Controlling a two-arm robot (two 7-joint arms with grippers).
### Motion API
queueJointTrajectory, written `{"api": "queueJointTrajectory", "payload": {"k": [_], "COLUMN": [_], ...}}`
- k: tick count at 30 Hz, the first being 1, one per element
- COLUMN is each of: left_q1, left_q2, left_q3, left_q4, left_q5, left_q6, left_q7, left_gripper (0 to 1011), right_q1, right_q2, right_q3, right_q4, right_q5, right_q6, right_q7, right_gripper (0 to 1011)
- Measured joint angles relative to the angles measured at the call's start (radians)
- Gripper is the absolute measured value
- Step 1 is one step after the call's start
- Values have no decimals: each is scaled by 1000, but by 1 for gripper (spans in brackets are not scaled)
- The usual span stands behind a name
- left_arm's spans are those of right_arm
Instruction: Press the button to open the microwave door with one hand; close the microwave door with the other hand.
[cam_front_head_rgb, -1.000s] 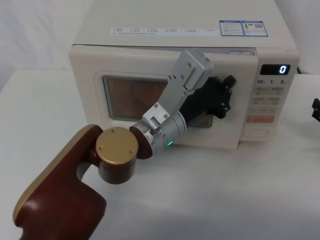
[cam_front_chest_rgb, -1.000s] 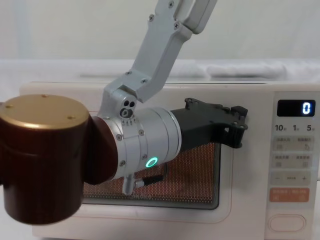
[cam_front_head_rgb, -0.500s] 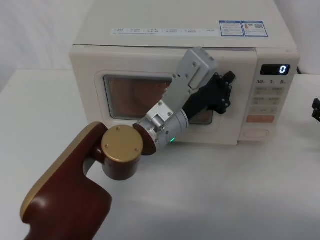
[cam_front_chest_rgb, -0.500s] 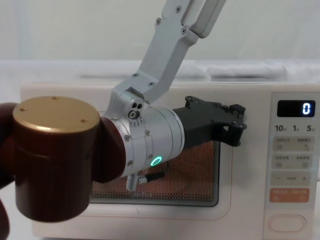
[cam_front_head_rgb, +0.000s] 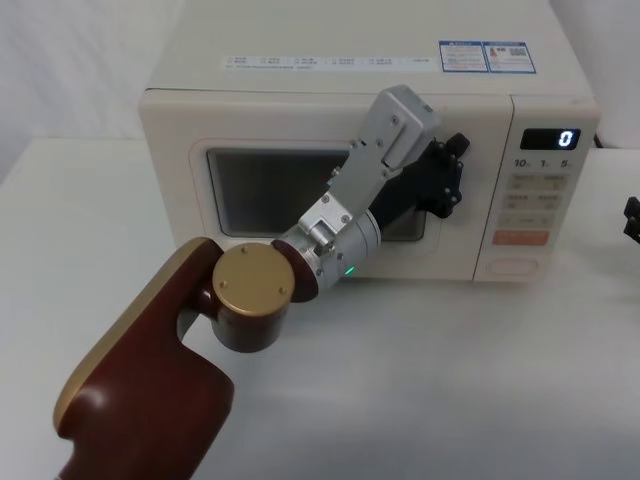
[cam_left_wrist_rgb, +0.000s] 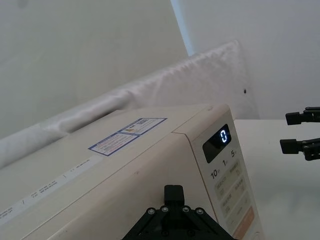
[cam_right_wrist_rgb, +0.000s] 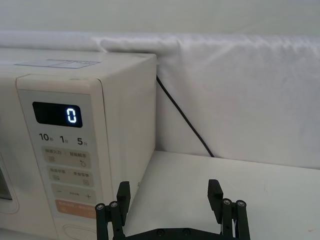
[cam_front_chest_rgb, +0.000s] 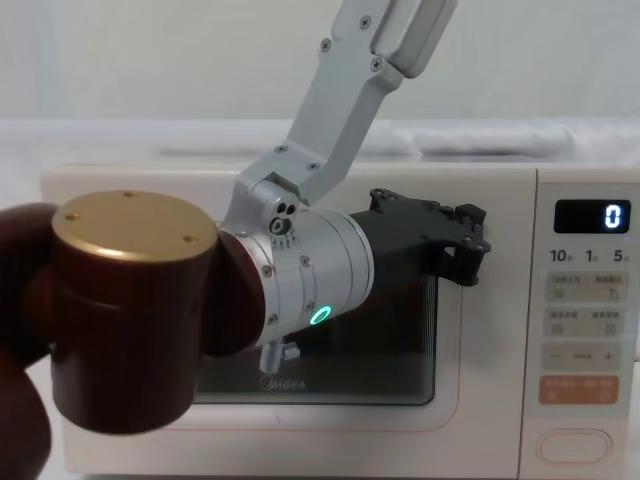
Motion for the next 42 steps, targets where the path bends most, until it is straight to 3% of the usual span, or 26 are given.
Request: {"api": "queueJointTrajectory", "payload": {"k": [9, 22, 34, 36, 39, 41, 42], "left_q1": [11, 132, 324, 380, 414, 465, 465], "left_q2": [-8, 39, 64, 65, 63, 59, 59], "left_q3": [-12, -24, -120, -159, -187, -234, -234], "left_q4": [-10, -160, -309, -342, -362, -392, -392], "left_q5": [-8, -37, -5, 1, 2, 2, 2], "left_q6": [-2, 11, 17, 18, 18, 16, 16], "left_q7": [-7, -7, 128, 165, 190, 226, 226], "left_gripper": [0, 0, 0, 0, 0, 0, 0], "right_q1": [0, 0, 0, 0, 0, 0, 0], "right_q2": [0, 0, 0, 0, 0, 0, 0], "right_q3": [0, 0, 0, 0, 0, 0, 0], "right_q4": [0, 0, 0, 0, 0, 0, 0], "right_q5": [0, 0, 0, 0, 0, 0, 0], "right_q6": [0, 0, 0, 0, 0, 0, 0], "right_q7": [0, 0, 0, 0, 0, 0, 0], "right_gripper": [1002, 1002, 1002, 1002, 1002, 1002, 1002]}}
